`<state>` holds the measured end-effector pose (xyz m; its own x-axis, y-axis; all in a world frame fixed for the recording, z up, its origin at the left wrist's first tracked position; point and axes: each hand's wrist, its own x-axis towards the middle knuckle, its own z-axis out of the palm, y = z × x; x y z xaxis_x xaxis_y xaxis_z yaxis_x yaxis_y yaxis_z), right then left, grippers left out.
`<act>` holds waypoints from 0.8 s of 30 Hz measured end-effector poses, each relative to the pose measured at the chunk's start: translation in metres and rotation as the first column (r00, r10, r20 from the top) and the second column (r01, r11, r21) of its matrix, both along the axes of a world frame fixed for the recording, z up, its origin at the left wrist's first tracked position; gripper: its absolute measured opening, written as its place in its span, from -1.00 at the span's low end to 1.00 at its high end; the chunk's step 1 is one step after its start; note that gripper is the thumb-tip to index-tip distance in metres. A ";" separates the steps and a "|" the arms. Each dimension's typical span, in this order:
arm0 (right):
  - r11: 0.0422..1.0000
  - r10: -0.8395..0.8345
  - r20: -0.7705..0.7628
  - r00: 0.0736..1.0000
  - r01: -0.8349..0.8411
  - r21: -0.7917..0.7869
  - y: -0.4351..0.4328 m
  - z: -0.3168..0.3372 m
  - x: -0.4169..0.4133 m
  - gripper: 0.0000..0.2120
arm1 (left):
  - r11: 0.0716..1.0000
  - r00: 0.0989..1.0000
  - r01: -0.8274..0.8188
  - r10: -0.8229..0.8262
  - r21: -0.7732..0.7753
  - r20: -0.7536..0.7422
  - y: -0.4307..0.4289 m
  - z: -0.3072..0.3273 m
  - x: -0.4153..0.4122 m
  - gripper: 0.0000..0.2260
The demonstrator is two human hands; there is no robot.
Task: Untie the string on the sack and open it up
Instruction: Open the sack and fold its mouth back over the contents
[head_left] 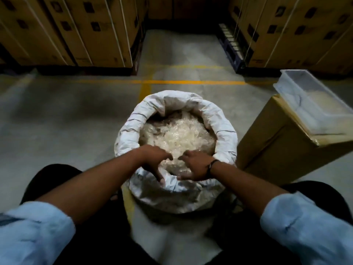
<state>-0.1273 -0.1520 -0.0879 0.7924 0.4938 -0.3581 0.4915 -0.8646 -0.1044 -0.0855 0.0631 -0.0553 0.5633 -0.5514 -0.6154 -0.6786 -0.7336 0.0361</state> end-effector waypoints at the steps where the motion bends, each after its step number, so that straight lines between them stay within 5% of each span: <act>1: 1.000 -0.001 -0.033 0.999 0.000 -0.024 0.007 -0.003 -0.014 -0.09 | 0.999 0.998 0.025 -0.027 0.023 0.050 0.001 -0.003 -0.010 0.01; 5: 0.999 -0.048 -0.169 0.984 0.043 -0.033 0.027 -0.013 -0.045 0.02 | 0.999 0.985 0.019 -0.023 0.028 0.170 0.016 -0.015 -0.027 0.01; 10: 0.987 -0.086 -0.190 0.978 0.058 -0.148 0.044 -0.006 -0.050 -0.03 | 1.000 0.987 0.002 0.001 -0.019 0.159 0.022 -0.016 -0.037 -0.25; 14: 0.996 -0.054 0.076 0.996 0.059 -0.063 0.046 0.030 -0.038 -0.60 | 0.984 0.974 -0.071 0.104 -0.161 0.204 0.039 -0.004 -0.030 -0.45; 18: 0.999 -0.032 0.285 0.958 0.042 -0.029 0.034 0.055 -0.030 -0.68 | 0.939 0.915 -0.119 0.229 -0.322 0.331 0.055 0.013 -0.026 -0.48; 24: 0.994 0.014 0.029 0.999 -0.011 -0.105 0.035 0.031 -0.036 -0.59 | 0.997 0.995 -0.073 0.075 -0.033 0.072 0.066 0.008 -0.020 -0.21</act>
